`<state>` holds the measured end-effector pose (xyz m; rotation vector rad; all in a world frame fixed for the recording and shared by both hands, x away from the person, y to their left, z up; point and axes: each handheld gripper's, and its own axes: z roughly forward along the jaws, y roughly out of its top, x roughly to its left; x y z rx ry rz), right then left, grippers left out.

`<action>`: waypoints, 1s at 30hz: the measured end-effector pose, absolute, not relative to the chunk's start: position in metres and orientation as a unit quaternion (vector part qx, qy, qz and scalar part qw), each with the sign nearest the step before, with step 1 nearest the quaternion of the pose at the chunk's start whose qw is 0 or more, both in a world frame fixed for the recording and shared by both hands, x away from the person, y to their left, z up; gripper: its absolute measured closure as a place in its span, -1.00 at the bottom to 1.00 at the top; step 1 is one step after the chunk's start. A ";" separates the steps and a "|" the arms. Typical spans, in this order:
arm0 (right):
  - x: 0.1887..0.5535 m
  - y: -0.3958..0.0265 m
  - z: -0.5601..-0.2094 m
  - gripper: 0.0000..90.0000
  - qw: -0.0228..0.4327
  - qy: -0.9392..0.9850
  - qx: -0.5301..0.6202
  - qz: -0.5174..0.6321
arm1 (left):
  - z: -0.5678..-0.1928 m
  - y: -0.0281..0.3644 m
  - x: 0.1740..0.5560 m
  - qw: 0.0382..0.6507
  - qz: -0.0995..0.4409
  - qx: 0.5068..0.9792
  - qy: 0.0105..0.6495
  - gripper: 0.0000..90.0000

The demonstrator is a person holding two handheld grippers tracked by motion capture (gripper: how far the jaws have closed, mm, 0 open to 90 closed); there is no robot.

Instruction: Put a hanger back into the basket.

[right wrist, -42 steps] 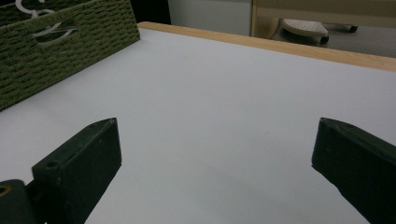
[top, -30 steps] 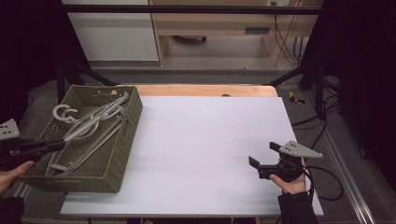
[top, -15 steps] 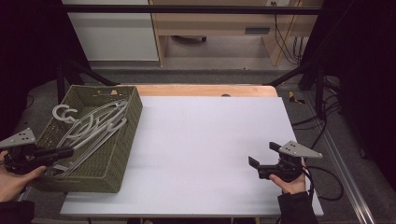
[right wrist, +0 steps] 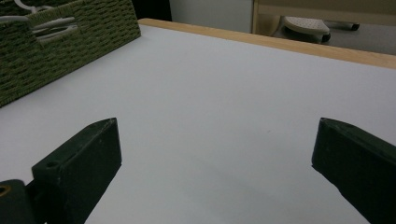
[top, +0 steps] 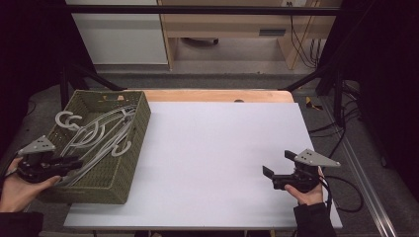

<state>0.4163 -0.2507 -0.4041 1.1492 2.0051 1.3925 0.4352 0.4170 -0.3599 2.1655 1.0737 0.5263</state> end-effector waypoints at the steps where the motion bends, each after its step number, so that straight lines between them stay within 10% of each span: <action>1: 0.416 -0.251 -0.404 -0.96 0.220 0.725 0.415 0.504 | -0.360 0.413 0.437 0.323 0.203 0.829 0.409 0.25; 10: 0.416 -0.251 -0.404 -0.96 0.220 0.725 0.415 0.504 | -0.378 0.375 0.460 0.247 0.201 0.854 0.412 0.01; 20: 0.416 -0.251 -0.404 -0.96 0.220 0.726 0.414 0.503 | -0.387 0.361 0.470 0.149 0.216 0.866 0.427 0.48; 30: 0.416 -0.251 -0.404 -0.96 0.220 0.725 0.415 0.503 | -0.372 0.375 0.465 0.210 0.191 0.854 0.435 0.77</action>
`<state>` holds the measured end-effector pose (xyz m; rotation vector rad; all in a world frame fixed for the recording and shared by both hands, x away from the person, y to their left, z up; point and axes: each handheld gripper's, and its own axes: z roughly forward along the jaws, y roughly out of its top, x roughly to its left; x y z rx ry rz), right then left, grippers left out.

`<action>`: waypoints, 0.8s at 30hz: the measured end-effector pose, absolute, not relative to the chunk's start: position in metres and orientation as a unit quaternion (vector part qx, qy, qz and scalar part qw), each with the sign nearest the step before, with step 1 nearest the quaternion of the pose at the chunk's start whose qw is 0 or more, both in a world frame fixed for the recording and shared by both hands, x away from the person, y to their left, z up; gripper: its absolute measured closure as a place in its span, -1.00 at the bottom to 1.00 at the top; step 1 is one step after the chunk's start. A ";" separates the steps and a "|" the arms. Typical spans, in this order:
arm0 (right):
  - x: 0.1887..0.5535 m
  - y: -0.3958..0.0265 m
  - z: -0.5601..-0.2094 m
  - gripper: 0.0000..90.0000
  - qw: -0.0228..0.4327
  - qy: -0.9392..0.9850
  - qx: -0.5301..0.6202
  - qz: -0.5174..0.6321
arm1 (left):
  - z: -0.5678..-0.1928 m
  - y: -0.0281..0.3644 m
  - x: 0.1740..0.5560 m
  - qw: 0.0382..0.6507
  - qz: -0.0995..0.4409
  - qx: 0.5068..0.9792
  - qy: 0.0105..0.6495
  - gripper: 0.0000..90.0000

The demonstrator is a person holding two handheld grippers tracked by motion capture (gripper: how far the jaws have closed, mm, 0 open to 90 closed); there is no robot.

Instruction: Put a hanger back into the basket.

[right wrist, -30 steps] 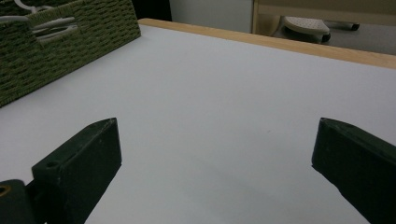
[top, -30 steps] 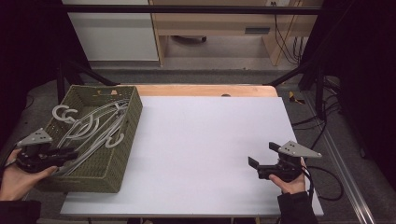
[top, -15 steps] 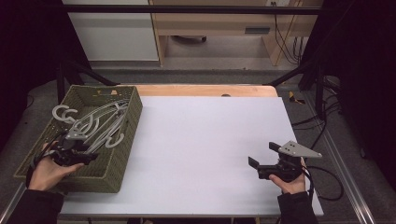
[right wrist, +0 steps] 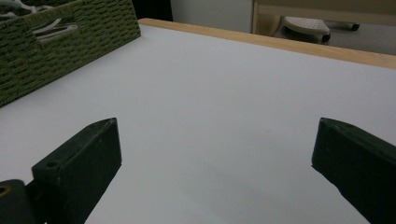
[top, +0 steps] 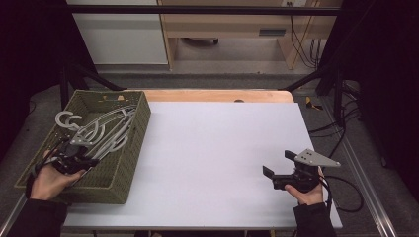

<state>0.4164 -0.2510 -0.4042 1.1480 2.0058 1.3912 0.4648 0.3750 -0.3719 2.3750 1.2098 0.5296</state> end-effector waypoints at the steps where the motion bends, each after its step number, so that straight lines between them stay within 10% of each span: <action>1: 0.416 -0.251 -0.404 -0.96 0.220 0.725 0.415 0.503 | -0.369 0.378 0.464 0.223 0.190 0.850 0.437 0.77; 24: 0.416 -0.252 -0.404 -0.96 0.220 0.725 0.415 0.504 | -0.357 0.454 0.479 0.269 0.276 0.718 0.580 0.49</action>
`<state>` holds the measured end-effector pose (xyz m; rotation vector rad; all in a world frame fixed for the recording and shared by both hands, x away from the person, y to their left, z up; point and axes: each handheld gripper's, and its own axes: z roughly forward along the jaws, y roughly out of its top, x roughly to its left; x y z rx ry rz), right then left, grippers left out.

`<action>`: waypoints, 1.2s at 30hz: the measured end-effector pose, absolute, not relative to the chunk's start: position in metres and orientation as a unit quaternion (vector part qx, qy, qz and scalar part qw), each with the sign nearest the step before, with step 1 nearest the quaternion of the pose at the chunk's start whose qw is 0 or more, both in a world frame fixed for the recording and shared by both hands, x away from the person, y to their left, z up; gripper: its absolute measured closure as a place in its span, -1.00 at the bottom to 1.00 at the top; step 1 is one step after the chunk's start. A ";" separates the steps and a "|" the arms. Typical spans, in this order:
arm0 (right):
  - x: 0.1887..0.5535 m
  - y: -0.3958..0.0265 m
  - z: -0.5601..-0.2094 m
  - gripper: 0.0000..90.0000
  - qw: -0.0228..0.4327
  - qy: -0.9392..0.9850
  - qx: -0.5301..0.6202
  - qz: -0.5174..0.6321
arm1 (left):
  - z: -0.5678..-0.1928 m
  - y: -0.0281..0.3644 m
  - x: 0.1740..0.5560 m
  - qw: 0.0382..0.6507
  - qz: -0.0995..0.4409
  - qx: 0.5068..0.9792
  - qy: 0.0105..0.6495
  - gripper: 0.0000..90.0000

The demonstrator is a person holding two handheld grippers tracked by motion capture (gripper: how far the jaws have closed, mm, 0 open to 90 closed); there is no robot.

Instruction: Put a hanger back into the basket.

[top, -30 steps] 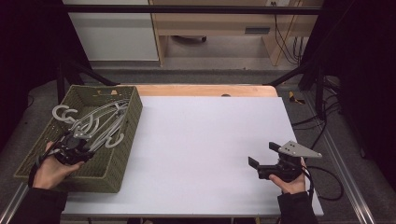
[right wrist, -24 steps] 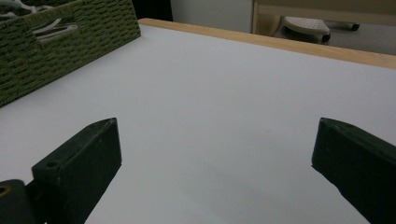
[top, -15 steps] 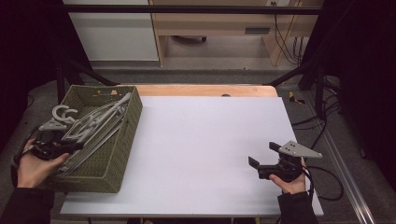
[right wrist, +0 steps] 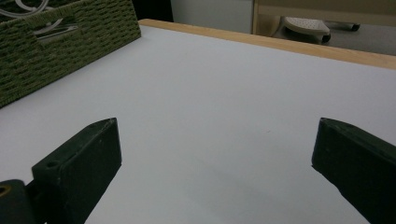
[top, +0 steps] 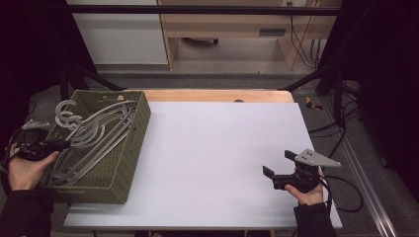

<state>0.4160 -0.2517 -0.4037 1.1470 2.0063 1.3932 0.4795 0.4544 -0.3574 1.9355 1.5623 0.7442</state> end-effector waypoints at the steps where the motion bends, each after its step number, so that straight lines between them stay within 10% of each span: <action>1: 0.416 -0.252 -0.404 -0.96 0.220 0.726 0.414 0.504 | -0.357 0.457 0.478 0.273 0.277 0.715 0.581 0.47; 23: 0.414 -0.252 -0.401 -0.97 0.227 0.718 0.414 0.511 | -0.342 0.380 0.419 0.495 0.262 0.704 0.436 -0.12; 36: 0.411 -0.255 -0.398 -0.99 0.235 0.707 0.415 0.522 | -0.362 0.309 0.413 0.516 0.220 0.744 0.363 -0.52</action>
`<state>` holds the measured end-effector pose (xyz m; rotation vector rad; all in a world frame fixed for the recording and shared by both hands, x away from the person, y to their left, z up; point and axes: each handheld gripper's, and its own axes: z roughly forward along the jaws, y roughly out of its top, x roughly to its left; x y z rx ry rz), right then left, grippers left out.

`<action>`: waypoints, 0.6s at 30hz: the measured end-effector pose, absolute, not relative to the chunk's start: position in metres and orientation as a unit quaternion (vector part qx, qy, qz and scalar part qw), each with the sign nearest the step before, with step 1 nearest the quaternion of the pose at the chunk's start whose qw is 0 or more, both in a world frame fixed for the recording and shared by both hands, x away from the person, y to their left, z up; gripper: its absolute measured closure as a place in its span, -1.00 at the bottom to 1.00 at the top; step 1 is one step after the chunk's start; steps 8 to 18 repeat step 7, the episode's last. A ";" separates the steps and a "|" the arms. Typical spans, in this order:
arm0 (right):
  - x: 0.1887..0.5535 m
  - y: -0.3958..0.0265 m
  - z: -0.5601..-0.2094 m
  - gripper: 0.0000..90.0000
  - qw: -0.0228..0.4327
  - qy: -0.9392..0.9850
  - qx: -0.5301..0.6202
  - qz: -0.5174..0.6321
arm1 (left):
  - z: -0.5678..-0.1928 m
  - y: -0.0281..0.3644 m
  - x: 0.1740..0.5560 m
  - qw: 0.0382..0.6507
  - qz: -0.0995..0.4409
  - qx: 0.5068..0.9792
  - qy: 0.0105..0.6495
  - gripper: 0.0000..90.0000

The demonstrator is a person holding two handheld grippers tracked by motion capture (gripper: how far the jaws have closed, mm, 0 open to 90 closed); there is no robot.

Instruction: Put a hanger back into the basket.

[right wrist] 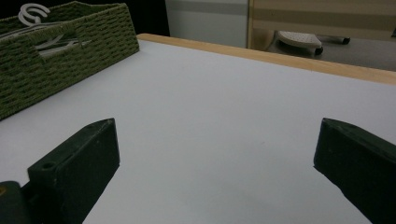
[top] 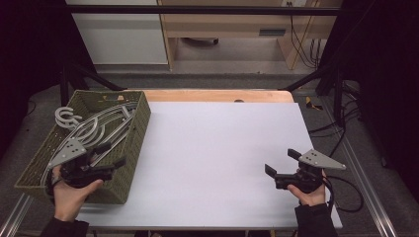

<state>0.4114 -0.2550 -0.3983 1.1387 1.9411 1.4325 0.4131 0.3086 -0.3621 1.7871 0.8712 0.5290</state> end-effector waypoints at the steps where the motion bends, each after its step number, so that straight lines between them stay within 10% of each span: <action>1: 0.411 -0.255 -0.398 -0.99 0.235 0.707 0.415 0.522 | -0.362 0.309 0.413 0.516 0.220 0.744 0.363 -0.54; 18: 0.411 -0.255 -0.398 -0.99 0.234 0.709 0.409 0.525 | -0.375 0.291 0.410 0.506 0.215 0.759 0.348 -0.57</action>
